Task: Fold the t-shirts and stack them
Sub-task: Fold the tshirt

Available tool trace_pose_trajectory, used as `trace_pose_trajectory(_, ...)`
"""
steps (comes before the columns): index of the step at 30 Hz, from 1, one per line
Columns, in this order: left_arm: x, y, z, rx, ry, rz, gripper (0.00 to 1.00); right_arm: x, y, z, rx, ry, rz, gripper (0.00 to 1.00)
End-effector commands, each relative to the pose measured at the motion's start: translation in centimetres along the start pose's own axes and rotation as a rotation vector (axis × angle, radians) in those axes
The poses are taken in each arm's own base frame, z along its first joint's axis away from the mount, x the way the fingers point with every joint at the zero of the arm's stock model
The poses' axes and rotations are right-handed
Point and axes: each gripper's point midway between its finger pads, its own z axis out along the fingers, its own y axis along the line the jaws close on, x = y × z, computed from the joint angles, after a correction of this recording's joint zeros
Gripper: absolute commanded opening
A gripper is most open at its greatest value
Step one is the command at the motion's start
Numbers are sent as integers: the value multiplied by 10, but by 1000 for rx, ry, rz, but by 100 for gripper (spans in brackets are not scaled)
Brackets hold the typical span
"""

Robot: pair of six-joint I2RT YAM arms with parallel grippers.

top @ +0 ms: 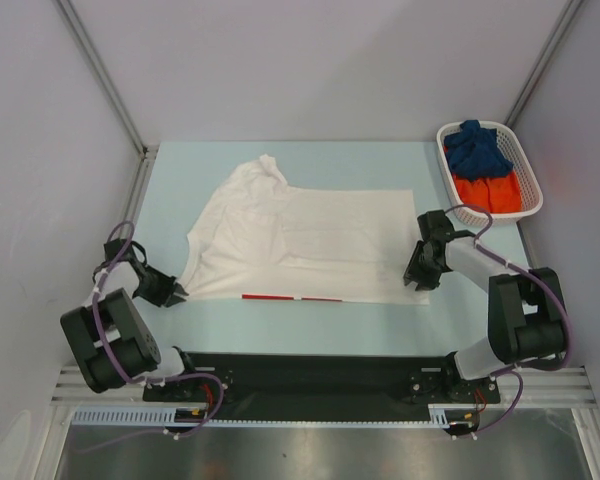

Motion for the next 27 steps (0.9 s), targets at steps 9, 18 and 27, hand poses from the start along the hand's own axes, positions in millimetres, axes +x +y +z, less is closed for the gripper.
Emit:
trace_pose_trajectory(9, -16, -5, -44, 27, -153, 30, 27, 10, 8, -54, -18, 79, -49, 40)
trace_pose_trajectory(18, -32, -113, -116, 432, -330, 340, 64, -85, 67, -112, -201, -206, -150, 52)
trace_pose_trajectory(27, -33, -267, -165, 868, -460, 759, 82, -169, 126, -93, -299, -368, -162, 67)
